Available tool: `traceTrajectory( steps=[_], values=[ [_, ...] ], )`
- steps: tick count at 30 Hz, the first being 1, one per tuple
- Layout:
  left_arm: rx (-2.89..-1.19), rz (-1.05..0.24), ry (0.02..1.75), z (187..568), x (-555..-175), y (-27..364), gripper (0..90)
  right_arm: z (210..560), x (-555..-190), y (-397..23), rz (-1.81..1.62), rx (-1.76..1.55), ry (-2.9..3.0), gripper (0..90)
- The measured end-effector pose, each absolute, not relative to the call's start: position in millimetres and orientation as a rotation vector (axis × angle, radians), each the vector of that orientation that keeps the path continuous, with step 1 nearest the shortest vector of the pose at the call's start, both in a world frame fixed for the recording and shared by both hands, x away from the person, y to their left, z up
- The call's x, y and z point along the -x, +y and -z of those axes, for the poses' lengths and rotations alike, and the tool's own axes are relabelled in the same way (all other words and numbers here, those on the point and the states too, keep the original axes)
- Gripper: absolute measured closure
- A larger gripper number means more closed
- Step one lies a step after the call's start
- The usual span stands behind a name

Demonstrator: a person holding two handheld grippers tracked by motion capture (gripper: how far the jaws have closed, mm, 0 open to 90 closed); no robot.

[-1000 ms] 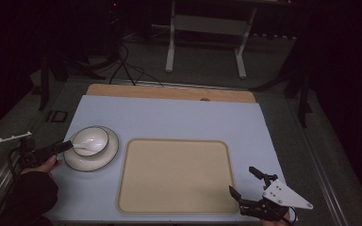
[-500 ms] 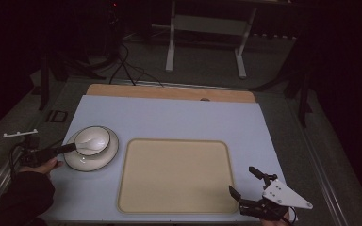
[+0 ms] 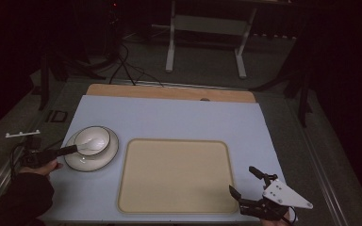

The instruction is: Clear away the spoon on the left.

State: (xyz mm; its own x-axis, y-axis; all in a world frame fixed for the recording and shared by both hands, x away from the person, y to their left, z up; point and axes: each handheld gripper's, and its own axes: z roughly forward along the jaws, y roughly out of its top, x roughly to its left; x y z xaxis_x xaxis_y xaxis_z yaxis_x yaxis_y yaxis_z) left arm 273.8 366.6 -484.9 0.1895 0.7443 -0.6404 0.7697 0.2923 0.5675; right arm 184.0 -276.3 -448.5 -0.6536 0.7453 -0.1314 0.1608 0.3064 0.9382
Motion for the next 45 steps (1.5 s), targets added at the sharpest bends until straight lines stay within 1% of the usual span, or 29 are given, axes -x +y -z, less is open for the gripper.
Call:
traceTrajectory(
  steps=[7,19,31,36,45],
  values=[
    [-1.422,-0.027,1.534,478,-271,367,85.8,449,-184,-277,-1.352,-0.804,2.014,13.4],
    [-1.413,-0.078,1.525,463,-262,364,85.8,448,-184,-277,-1.356,-0.805,2.011,13.4],
    [-1.449,-0.148,1.478,434,-254,352,85.8,448,-184,-277,-1.360,-0.808,2.011,13.4],
    [-1.443,-0.136,1.434,424,-252,349,85.7,448,-184,-278,-1.361,-0.812,2.012,13.4],
    [-1.465,-0.154,1.399,408,-249,339,85.7,448,-185,-278,-1.365,-0.813,2.013,13.4]
  ],
)
